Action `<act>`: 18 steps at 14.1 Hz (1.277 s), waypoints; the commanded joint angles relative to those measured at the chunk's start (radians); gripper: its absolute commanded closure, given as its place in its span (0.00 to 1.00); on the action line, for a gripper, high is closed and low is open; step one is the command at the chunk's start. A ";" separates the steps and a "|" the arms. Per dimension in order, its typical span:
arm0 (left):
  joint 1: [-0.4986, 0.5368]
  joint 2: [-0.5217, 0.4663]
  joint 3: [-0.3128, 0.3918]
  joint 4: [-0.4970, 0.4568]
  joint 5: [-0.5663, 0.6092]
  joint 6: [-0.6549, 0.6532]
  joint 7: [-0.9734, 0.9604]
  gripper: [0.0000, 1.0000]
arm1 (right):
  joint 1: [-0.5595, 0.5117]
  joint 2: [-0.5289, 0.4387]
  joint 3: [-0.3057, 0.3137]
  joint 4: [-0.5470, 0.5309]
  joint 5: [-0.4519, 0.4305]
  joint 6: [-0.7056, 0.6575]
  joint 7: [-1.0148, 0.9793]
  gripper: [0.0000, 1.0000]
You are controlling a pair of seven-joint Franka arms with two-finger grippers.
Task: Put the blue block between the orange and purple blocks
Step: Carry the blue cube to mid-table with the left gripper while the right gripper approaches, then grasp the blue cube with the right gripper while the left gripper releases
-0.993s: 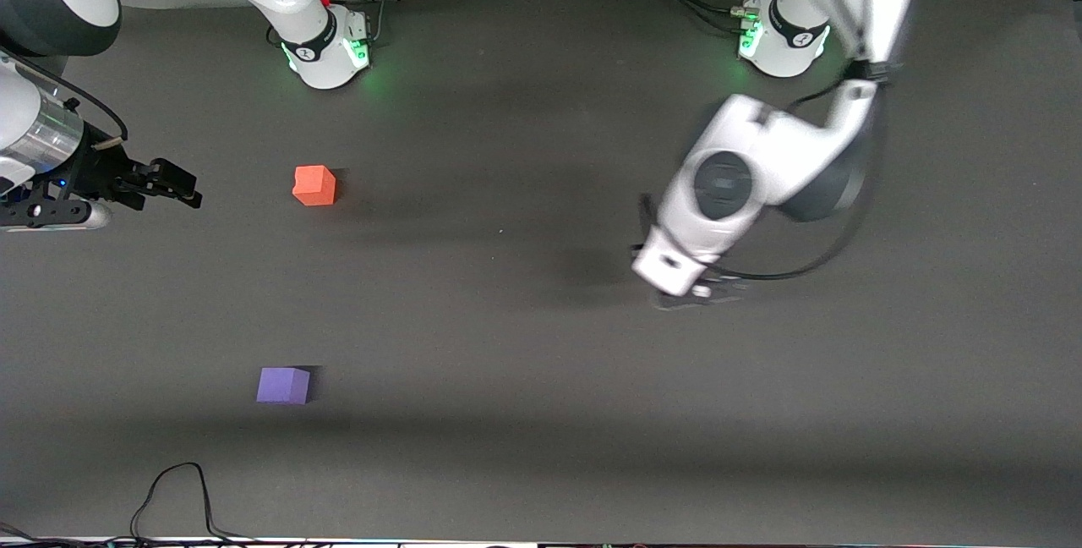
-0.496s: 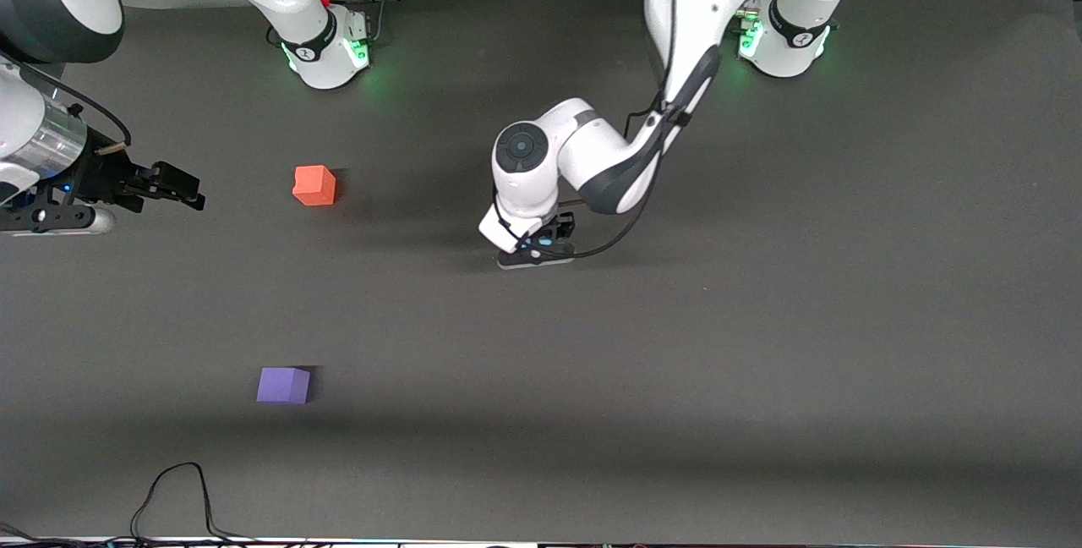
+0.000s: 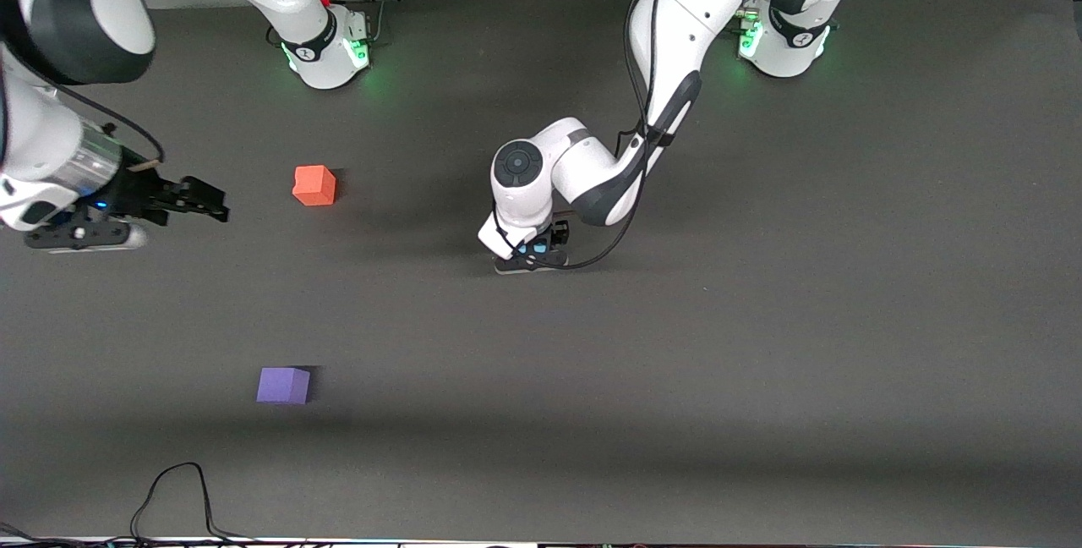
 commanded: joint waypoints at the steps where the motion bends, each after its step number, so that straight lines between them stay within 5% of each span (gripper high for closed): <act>1: 0.007 -0.029 0.016 0.039 0.005 -0.075 0.019 0.00 | 0.124 0.036 -0.005 0.006 0.007 0.052 0.065 0.00; 7: 0.327 -0.152 -0.057 0.156 -0.114 -0.359 0.243 0.00 | 0.326 0.209 -0.003 0.118 0.013 0.149 0.224 0.00; 12: 0.624 -0.245 -0.053 0.125 -0.148 -0.540 0.603 0.00 | 0.527 0.429 -0.003 0.177 0.085 0.414 0.372 0.00; 18: 0.845 -0.475 -0.045 -0.032 -0.066 -0.591 0.901 0.00 | 0.551 0.669 0.095 0.256 0.042 0.602 0.478 0.00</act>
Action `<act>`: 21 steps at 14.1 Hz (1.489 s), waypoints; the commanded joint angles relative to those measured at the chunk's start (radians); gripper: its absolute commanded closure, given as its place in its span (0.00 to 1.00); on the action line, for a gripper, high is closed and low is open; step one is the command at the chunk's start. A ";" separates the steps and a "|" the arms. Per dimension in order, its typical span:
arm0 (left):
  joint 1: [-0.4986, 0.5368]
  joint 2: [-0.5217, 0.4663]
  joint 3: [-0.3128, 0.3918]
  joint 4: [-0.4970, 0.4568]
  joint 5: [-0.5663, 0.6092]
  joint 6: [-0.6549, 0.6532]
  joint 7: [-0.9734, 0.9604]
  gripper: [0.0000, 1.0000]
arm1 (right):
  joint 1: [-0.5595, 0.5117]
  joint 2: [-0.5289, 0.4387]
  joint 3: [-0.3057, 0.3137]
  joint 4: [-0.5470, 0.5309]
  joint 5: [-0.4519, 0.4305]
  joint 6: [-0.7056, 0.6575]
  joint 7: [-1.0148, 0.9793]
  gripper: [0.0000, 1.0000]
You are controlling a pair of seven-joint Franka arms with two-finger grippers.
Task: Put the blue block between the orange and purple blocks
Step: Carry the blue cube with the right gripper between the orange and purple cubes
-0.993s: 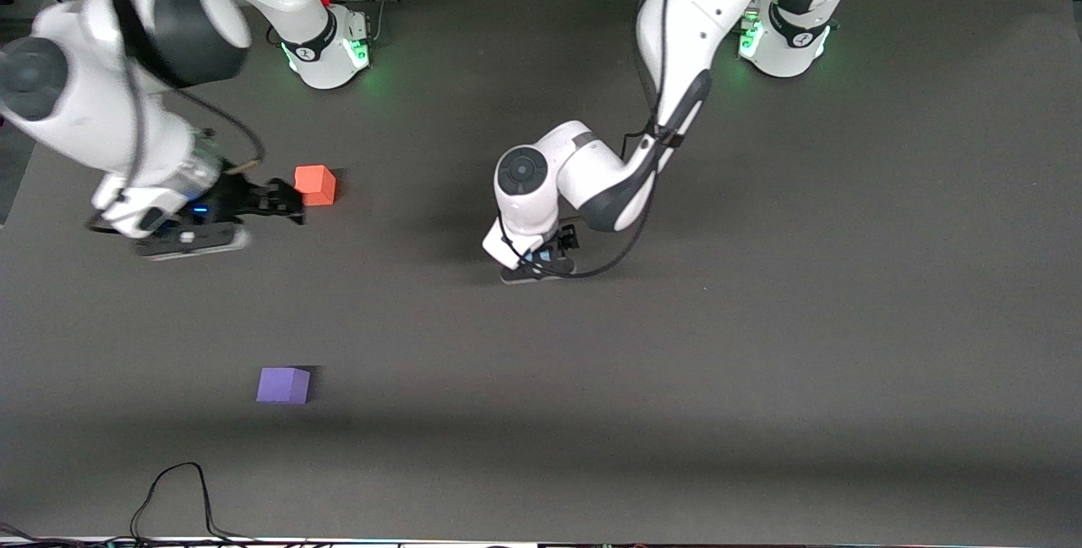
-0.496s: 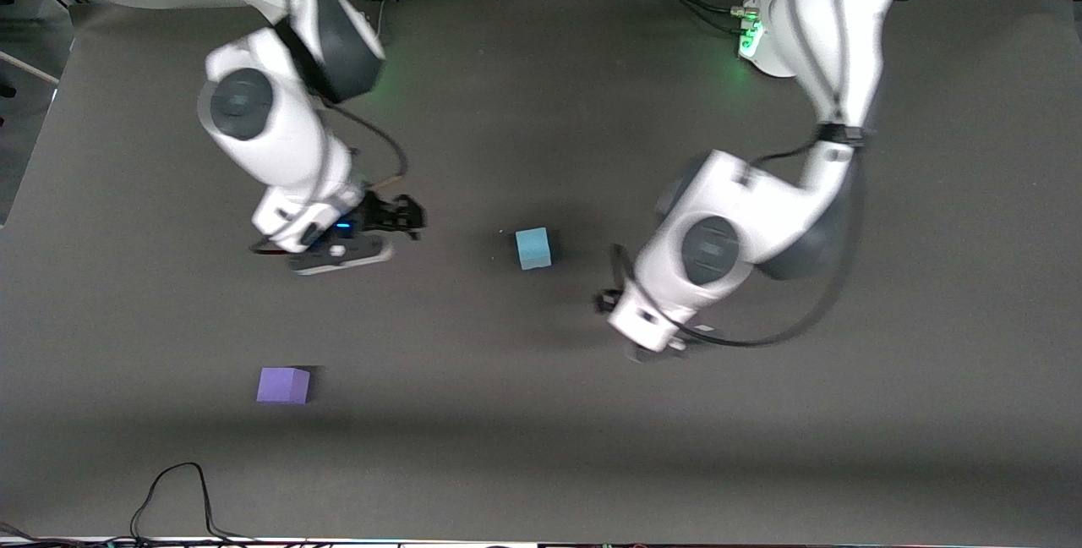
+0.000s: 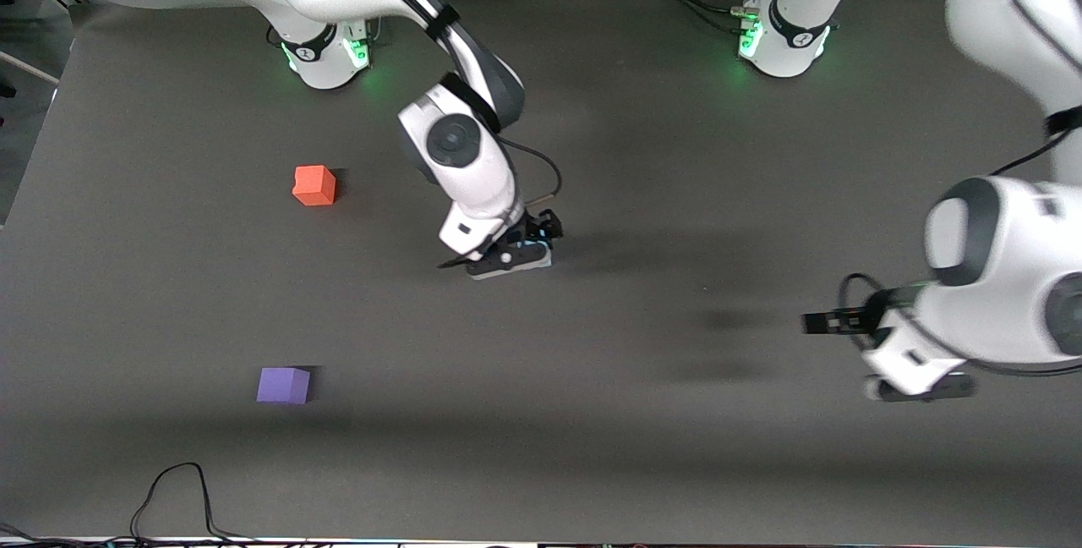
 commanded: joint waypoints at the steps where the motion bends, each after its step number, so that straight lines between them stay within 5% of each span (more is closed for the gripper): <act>1: 0.045 -0.210 -0.007 -0.171 0.046 -0.018 0.059 0.00 | -0.007 0.067 0.016 0.040 -0.024 0.021 0.050 0.00; 5: 0.079 -0.405 -0.007 -0.311 0.062 -0.023 0.080 0.00 | -0.003 0.098 0.027 0.015 -0.044 0.025 0.104 0.02; 8: 0.081 -0.468 -0.007 -0.325 0.060 -0.050 0.080 0.00 | -0.004 0.097 0.039 -0.034 -0.043 0.025 0.107 0.21; 11: 0.076 -0.497 -0.013 -0.322 0.059 -0.076 0.079 0.00 | -0.012 0.095 0.050 -0.049 -0.043 0.021 0.113 0.63; 14: 0.068 -0.505 -0.013 -0.296 0.056 -0.093 0.079 0.00 | -0.058 0.023 0.038 -0.051 -0.043 -0.100 0.075 0.67; 16: 0.046 -0.511 0.012 -0.299 0.053 -0.089 0.094 0.00 | -0.078 -0.067 -0.051 -0.073 -0.024 -0.224 -0.055 0.67; 18: -0.077 -0.511 0.141 -0.299 0.053 -0.087 0.100 0.00 | -0.080 -0.150 -0.189 -0.156 0.069 -0.240 -0.243 0.67; 21: -0.079 -0.512 0.157 -0.297 0.051 -0.093 0.145 0.00 | -0.078 -0.199 -0.391 -0.287 0.184 -0.233 -0.503 0.67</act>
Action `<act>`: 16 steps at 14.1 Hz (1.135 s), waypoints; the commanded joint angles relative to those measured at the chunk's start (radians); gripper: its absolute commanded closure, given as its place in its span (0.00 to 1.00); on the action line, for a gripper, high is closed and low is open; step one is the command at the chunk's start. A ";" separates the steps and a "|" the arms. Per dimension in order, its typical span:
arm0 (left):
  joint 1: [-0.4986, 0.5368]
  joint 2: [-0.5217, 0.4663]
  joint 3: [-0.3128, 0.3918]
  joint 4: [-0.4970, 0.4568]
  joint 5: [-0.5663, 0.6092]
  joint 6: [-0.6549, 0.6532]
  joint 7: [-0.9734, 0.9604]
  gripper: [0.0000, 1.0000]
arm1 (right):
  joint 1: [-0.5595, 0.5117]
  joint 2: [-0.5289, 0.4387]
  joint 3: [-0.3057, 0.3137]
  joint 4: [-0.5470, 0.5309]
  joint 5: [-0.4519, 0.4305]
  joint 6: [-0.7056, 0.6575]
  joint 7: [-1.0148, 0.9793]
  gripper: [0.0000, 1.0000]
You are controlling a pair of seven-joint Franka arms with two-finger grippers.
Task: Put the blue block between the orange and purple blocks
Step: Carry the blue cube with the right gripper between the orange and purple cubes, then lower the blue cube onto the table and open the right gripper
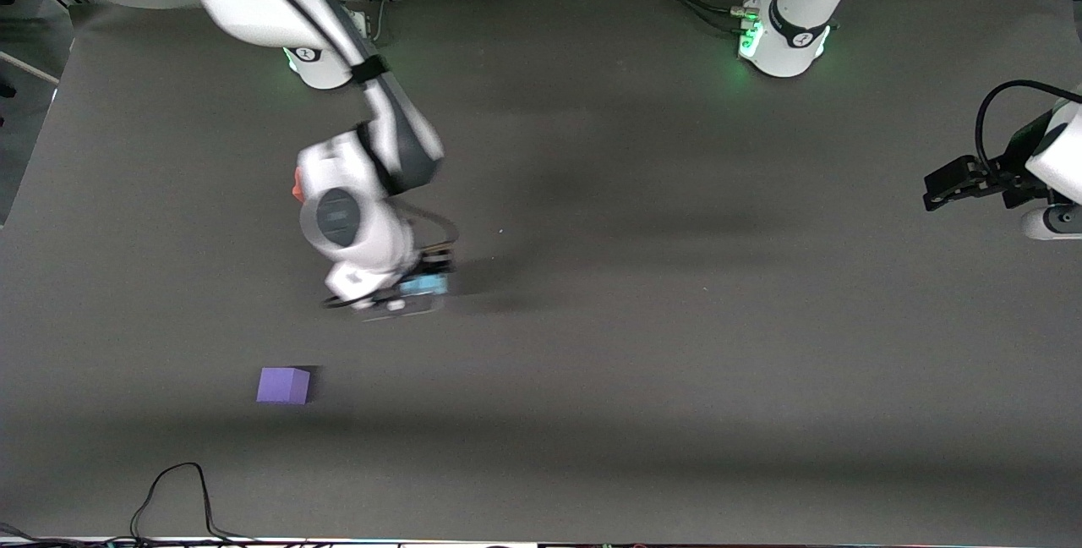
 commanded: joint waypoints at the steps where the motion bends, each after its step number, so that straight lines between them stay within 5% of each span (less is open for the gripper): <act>1: -0.018 -0.021 0.023 -0.003 -0.002 -0.017 0.040 0.00 | 0.011 -0.058 -0.135 -0.170 0.068 0.044 -0.156 0.67; 5: 0.027 -0.030 -0.042 -0.003 -0.004 -0.017 0.026 0.00 | -0.012 -0.043 -0.224 -0.298 0.073 0.208 -0.323 0.67; 11: 0.018 -0.041 -0.044 -0.012 -0.004 -0.012 0.009 0.00 | -0.034 -0.009 -0.243 -0.367 0.134 0.315 -0.419 0.64; 13: 0.018 -0.036 -0.044 -0.009 -0.004 -0.012 0.014 0.00 | -0.034 -0.007 -0.246 -0.366 0.163 0.309 -0.432 0.00; 16: 0.021 -0.031 -0.043 -0.005 -0.005 -0.015 0.023 0.00 | -0.038 -0.078 -0.275 -0.337 0.163 0.187 -0.423 0.00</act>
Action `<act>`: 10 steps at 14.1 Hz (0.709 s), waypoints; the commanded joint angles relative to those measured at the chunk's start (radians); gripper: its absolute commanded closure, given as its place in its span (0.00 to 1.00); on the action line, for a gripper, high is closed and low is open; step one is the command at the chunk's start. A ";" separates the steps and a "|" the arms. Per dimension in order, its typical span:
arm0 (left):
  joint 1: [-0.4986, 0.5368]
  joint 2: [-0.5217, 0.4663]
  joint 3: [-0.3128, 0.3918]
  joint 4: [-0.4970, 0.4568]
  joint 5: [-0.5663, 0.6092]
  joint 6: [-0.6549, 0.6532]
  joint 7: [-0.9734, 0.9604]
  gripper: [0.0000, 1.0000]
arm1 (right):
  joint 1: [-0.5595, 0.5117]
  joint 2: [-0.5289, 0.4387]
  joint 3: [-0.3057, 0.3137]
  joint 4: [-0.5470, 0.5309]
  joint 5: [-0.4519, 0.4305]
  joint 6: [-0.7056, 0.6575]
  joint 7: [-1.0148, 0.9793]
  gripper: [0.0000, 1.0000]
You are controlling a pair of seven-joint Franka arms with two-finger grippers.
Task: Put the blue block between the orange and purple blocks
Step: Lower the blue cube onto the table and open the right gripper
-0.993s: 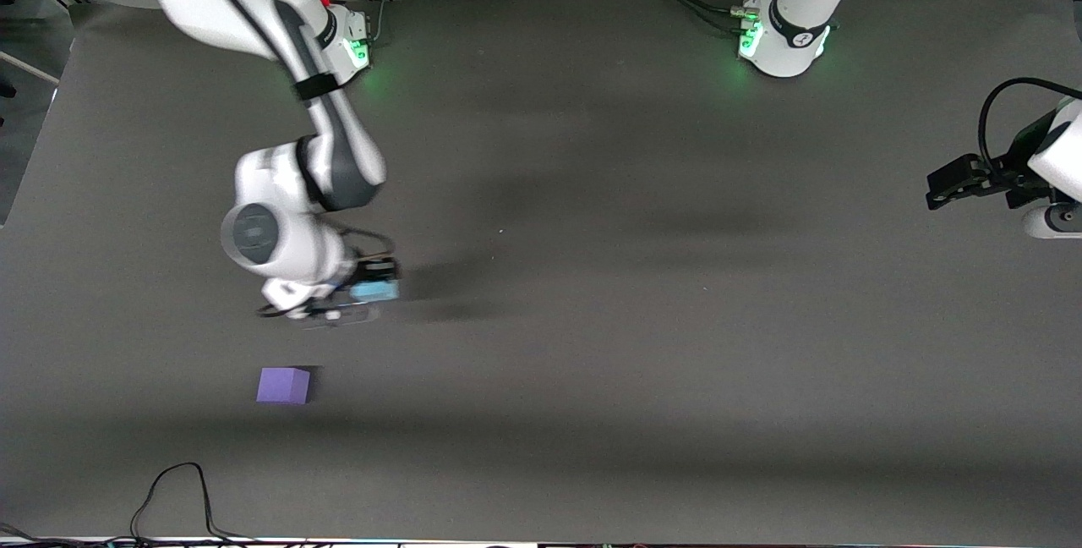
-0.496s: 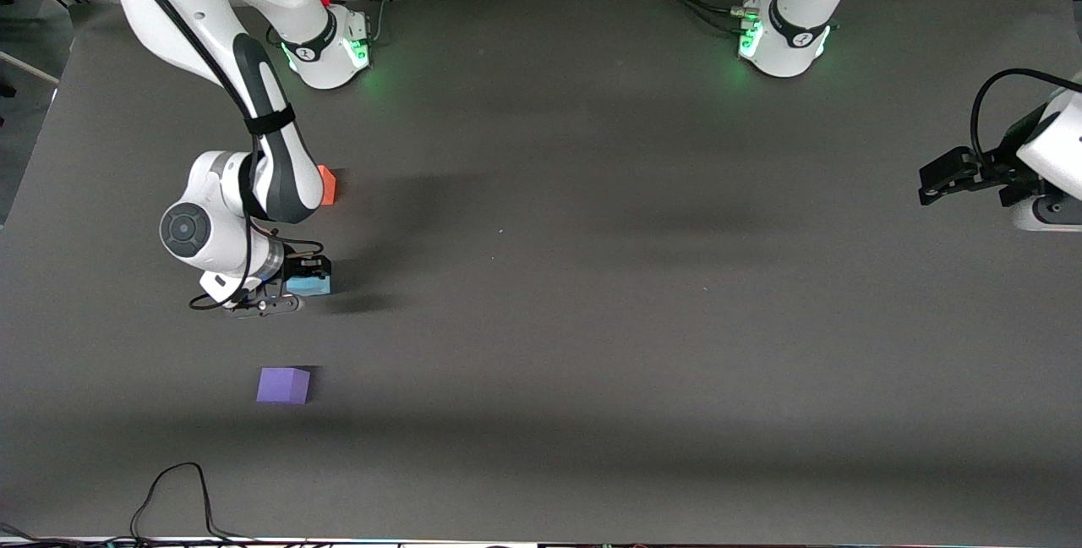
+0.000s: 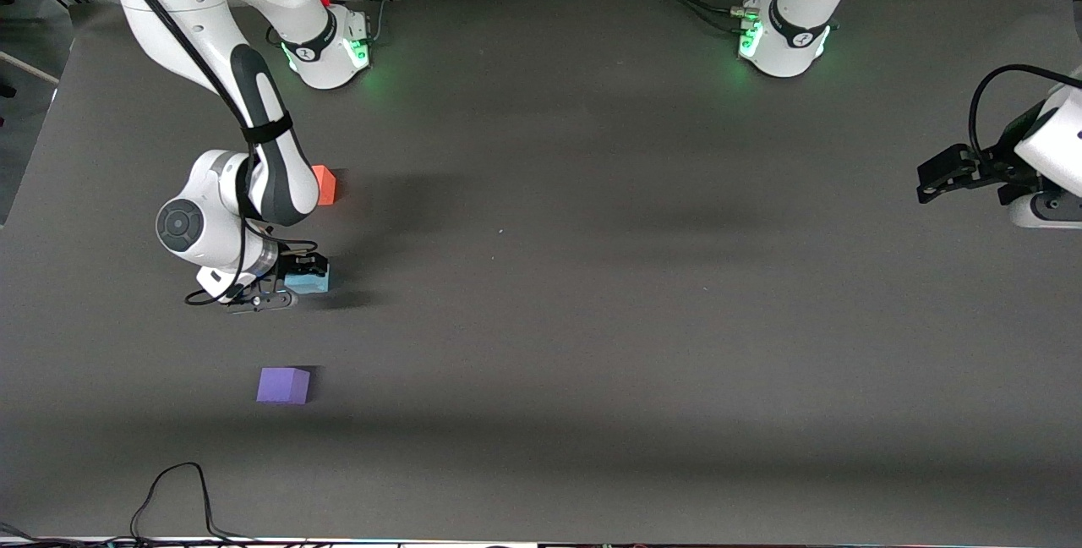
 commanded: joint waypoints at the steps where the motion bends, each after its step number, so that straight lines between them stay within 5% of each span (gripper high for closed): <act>1: 0.009 -0.013 -0.005 -0.003 -0.010 -0.011 0.003 0.00 | -0.017 -0.096 -0.027 0.057 0.030 -0.164 -0.027 0.00; 6: 0.003 -0.016 -0.005 -0.003 -0.009 -0.023 -0.012 0.00 | -0.105 -0.294 -0.002 0.176 -0.111 -0.384 0.085 0.00; 10: 0.001 -0.015 -0.005 -0.003 -0.007 -0.038 -0.008 0.00 | -0.279 -0.518 0.278 0.177 -0.298 -0.516 0.304 0.00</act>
